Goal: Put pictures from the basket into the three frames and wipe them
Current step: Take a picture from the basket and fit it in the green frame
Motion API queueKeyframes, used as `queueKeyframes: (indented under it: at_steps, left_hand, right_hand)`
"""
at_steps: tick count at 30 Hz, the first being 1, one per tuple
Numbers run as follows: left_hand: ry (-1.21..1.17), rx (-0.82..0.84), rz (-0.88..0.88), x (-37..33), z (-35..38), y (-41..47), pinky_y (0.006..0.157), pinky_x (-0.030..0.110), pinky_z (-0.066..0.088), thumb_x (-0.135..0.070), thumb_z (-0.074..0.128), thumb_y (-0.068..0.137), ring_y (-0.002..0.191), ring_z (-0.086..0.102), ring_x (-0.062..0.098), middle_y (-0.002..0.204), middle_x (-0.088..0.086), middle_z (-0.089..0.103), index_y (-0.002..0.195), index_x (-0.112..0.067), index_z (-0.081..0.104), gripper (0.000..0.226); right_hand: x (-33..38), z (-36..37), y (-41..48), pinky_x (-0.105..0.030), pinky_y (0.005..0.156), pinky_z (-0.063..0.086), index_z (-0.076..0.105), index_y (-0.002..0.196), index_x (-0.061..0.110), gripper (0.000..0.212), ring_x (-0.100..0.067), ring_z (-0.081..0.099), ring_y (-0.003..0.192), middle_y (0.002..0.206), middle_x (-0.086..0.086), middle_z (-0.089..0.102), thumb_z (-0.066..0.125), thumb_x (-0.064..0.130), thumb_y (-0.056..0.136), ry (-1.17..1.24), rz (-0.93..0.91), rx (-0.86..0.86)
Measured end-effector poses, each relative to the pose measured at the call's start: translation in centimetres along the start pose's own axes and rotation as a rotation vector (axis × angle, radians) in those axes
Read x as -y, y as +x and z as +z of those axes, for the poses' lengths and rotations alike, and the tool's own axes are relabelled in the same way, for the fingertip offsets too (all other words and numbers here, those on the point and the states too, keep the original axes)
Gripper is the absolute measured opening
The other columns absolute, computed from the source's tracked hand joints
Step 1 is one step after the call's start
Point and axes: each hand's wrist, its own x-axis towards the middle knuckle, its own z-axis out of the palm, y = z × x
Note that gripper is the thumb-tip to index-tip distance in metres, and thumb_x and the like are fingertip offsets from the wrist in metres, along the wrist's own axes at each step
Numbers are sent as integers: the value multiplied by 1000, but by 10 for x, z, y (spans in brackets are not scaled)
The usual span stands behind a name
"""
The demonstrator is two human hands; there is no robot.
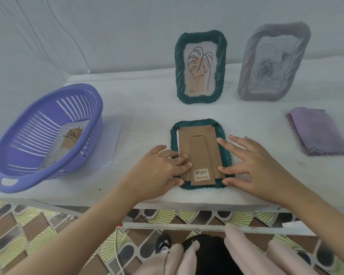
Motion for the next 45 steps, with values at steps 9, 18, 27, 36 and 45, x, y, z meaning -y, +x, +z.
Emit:
queueKeyframes:
  at_steps: [9,18,27,36,45]
  left_hand:
    - [34,69,49,-1,-12,10,97,41,40,-48,48,81,111,58,22,118,0,65,116,-22,64,47]
    - [125,-32,74,-6,-3,8,89,33,45,-45,34,81,96,64,18,101,1,72,104,-16,70,52]
    - [142,-102,87,-14,4,9,83,32,48,-32,32,88,90,64,21,99,7,72,100,-8,70,46]
    - [87,-150,87,-11,5,10,81,28,48,-29,34,86,91,65,18,97,1,73,97,-13,73,43]
    - [-182,-152,-61,-6,17,-1,96,29,40,-35,44,86,111,57,16,115,-4,67,113,-21,67,38]
  right_hand:
    - [0,3,1,-43,106,24,75,88,32,38,-21,29,132,145,2,37,45,53,80,-66,-44,-22]
    - [4,8,0,-38,109,19,76,82,24,36,-23,35,129,140,-3,46,47,45,82,-142,-113,-67]
    - [-1,-1,6,-40,112,15,75,83,34,40,-20,23,135,148,4,30,40,56,81,-144,-93,70]
    - [6,8,1,-42,109,23,75,78,18,35,-21,36,129,139,-2,48,46,36,86,-191,-211,-73]
    - [11,30,-10,-37,106,31,74,83,22,25,-17,36,131,142,2,42,52,35,85,164,67,-301]
